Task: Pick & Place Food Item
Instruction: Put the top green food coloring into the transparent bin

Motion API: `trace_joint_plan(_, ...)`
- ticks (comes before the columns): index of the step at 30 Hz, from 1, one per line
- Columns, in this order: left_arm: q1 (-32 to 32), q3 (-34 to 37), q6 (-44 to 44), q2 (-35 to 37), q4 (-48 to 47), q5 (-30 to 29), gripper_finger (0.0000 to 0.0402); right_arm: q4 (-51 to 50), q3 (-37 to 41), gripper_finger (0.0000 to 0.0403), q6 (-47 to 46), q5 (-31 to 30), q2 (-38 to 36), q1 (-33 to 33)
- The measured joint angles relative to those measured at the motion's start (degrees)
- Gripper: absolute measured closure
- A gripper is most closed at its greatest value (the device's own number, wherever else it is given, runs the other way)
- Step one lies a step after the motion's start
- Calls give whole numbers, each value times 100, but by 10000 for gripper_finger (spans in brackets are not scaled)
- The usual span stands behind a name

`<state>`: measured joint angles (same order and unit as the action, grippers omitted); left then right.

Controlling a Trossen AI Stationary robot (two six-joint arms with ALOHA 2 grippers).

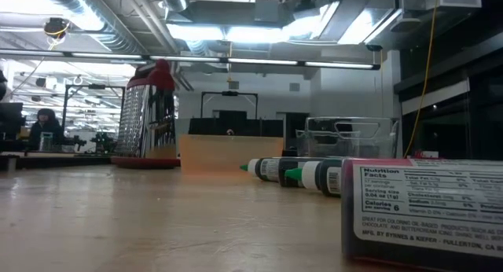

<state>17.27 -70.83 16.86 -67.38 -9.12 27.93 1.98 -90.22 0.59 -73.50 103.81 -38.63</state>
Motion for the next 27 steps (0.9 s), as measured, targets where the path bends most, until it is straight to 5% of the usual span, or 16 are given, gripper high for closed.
trace_joint_plan(6, -898, 3347, -836, 1939, 2786, -1211, 215, 1, 0, 158, -152, 263, 0, 121)
trace_joint_plan(11, -1032, 5053, -817, 3378, 2544, -1867, 215, 3, 0, 158, -163, 259, 2, 189)
trace_joint_plan(17, -1177, 6097, -1407, 4533, 2571, -1106, 218, 3, 0, 158, -304, 263, 2, 344)
trace_joint_plan(22, -1655, 6436, -1344, 5061, 2524, -1979, 222, -435, -1, 158, -1229, 1550, 2, 577)
trace_joint_plan(27, -2102, 6535, -1176, 5159, 2532, -2510, 224, -2542, -3, 158, -3551, 2548, 95, 1024)
